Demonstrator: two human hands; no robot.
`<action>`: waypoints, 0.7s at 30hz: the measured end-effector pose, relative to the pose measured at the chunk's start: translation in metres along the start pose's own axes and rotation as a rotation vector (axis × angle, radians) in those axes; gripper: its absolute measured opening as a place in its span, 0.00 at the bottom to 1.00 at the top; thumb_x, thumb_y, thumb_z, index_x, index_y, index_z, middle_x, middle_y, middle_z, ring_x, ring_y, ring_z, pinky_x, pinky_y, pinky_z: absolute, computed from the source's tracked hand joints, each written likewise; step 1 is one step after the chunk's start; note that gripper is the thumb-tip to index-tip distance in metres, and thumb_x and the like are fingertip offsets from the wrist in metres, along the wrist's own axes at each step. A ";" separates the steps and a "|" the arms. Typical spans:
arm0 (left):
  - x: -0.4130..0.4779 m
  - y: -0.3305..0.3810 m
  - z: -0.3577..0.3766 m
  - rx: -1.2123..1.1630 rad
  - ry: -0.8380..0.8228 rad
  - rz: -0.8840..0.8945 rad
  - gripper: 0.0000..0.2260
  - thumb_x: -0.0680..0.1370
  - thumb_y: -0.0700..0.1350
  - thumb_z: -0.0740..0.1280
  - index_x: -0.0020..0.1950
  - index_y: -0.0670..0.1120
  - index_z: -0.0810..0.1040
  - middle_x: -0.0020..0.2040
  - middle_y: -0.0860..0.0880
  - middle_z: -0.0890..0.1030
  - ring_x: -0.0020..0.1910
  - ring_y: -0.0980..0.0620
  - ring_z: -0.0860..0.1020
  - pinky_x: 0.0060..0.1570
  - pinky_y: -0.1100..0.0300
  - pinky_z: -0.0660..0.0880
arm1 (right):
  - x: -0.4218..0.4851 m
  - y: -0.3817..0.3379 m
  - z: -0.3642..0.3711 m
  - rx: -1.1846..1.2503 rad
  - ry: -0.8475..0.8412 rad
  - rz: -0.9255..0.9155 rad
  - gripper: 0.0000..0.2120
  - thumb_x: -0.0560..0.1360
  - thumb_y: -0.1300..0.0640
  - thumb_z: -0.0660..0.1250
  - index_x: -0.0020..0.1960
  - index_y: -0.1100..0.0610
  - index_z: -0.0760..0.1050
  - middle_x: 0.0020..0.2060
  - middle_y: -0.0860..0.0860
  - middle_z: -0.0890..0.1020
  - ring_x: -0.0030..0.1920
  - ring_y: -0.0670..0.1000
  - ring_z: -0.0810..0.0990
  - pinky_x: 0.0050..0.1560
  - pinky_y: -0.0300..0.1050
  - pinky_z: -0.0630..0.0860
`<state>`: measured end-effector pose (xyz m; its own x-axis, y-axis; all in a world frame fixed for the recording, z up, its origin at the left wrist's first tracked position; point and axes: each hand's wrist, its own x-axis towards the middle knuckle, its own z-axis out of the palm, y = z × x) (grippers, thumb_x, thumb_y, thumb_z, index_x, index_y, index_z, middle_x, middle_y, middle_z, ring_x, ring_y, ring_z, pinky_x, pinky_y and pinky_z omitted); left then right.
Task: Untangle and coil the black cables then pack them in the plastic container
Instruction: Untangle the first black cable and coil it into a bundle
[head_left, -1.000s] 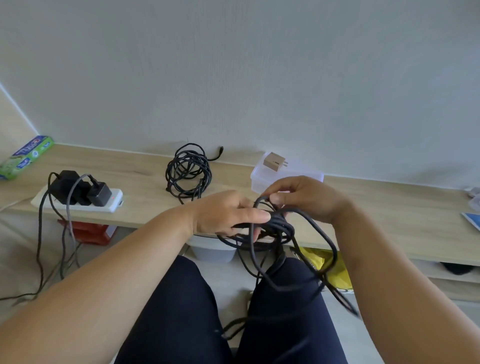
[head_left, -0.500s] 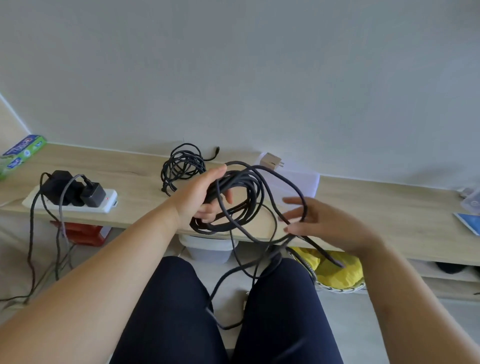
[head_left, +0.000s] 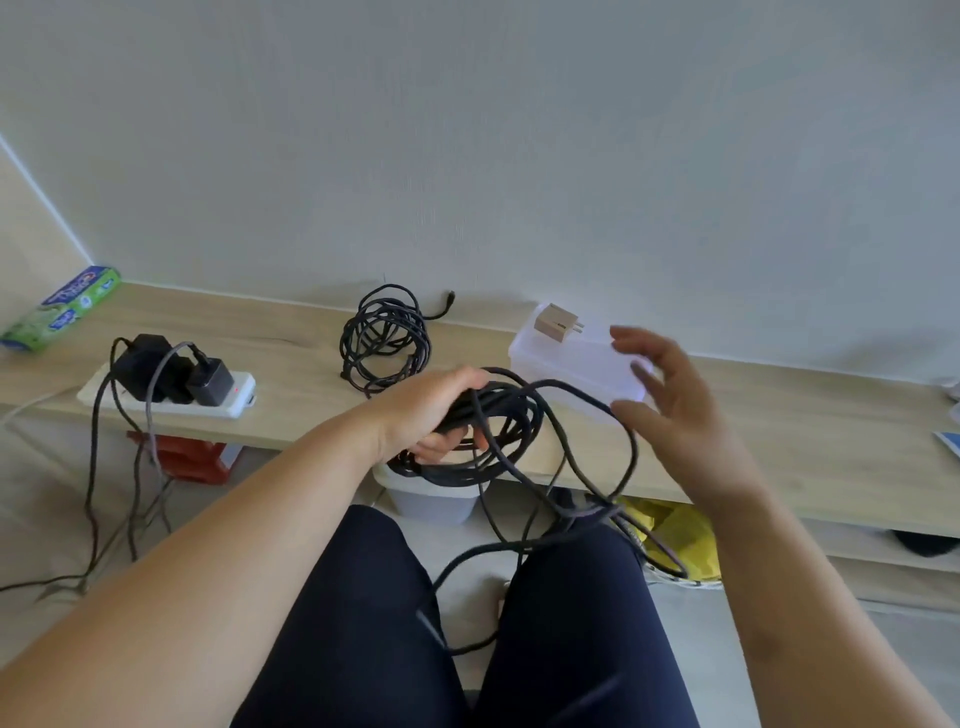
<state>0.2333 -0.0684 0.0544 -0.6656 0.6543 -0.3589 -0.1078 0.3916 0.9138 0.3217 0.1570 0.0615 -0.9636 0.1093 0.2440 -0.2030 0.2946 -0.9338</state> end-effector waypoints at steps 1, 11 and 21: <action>0.001 0.002 0.004 0.033 0.018 -0.019 0.26 0.81 0.53 0.48 0.42 0.36 0.76 0.19 0.49 0.57 0.20 0.51 0.53 0.25 0.60 0.54 | 0.001 -0.009 0.004 -0.034 -0.021 -0.087 0.19 0.69 0.68 0.64 0.56 0.50 0.72 0.60 0.46 0.77 0.64 0.44 0.73 0.68 0.41 0.67; 0.001 -0.002 0.034 0.119 0.053 -0.010 0.20 0.81 0.47 0.48 0.37 0.39 0.72 0.21 0.46 0.63 0.21 0.51 0.59 0.24 0.61 0.58 | -0.004 -0.001 0.044 -0.716 -0.270 -0.087 0.20 0.69 0.52 0.73 0.57 0.53 0.71 0.51 0.44 0.75 0.50 0.45 0.74 0.49 0.34 0.69; 0.005 0.002 0.044 0.215 0.169 0.138 0.17 0.80 0.43 0.54 0.31 0.40 0.68 0.26 0.45 0.63 0.27 0.49 0.63 0.27 0.61 0.62 | -0.010 0.028 0.035 -0.760 -0.235 -0.236 0.11 0.71 0.53 0.69 0.44 0.62 0.75 0.44 0.51 0.73 0.43 0.45 0.67 0.47 0.23 0.63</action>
<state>0.2619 -0.0360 0.0457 -0.7784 0.6012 -0.1806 0.1390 0.4456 0.8844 0.3197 0.1314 0.0234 -0.9387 -0.2125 0.2714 -0.3131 0.8551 -0.4132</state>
